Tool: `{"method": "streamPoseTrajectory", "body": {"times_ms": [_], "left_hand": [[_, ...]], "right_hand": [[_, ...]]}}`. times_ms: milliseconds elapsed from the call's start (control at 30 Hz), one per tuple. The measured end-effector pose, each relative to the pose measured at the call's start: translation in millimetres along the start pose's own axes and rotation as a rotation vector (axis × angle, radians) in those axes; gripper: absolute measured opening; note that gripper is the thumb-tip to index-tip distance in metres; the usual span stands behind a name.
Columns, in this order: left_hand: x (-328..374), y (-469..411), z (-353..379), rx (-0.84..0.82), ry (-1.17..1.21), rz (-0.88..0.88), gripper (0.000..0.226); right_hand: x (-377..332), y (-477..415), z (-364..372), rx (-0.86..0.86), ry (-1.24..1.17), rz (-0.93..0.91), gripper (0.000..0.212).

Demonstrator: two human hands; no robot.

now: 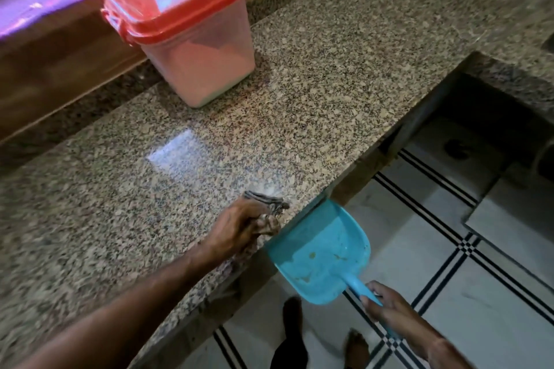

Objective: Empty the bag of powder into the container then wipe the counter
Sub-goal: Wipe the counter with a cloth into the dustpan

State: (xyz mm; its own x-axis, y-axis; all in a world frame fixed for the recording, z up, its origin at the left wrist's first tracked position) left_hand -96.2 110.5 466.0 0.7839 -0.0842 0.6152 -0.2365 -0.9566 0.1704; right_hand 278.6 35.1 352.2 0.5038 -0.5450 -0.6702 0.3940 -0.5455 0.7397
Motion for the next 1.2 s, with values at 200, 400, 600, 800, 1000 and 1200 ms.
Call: {"method": "streamPoseTrajectory", "body": {"times_ms": [200, 400, 600, 800, 1000, 1200], "left_hand": [[15, 3, -30, 0.327, 0.486, -0.325, 0.027], [-27, 65, -48, 0.686, 0.415, -0.606, 0.017], [-26, 148, -18, 0.705, 0.025, -1.060, 0.025], [39, 67, 20, 0.706, 0.087, -0.920, 0.019], [43, 5, 24, 0.661, 0.225, -0.869, 0.015], [6, 40, -33, 0.716, 0.213, -0.858, 0.021]], "right_hand": [[-11, 4, -15, -0.067, 0.033, -0.077, 0.025], [-20, 9, -25, -0.143, 0.102, -0.106, 0.016], [-6, 7, -29, -0.186, 0.141, -0.112, 0.020], [14, -1, -21, -0.241, 0.146, -0.079, 0.026], [19, 5, -7, -0.249, 0.151, -0.054, 0.027], [6, 11, -14, -0.244, 0.127, -0.061, 0.031]]}}
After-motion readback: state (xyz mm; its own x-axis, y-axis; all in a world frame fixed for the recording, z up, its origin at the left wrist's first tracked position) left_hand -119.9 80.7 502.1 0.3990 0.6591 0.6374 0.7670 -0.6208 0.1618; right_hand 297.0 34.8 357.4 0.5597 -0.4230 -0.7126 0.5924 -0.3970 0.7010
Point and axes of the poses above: each hand's wrist, its own y-axis away from the middle knuckle, its own z-axis out of the palm, x = y × z, the point moved 4 cm from there along -y, towards the middle knuckle, and after that the axes turned 7 degrees about -x, right-handed, at the moved point
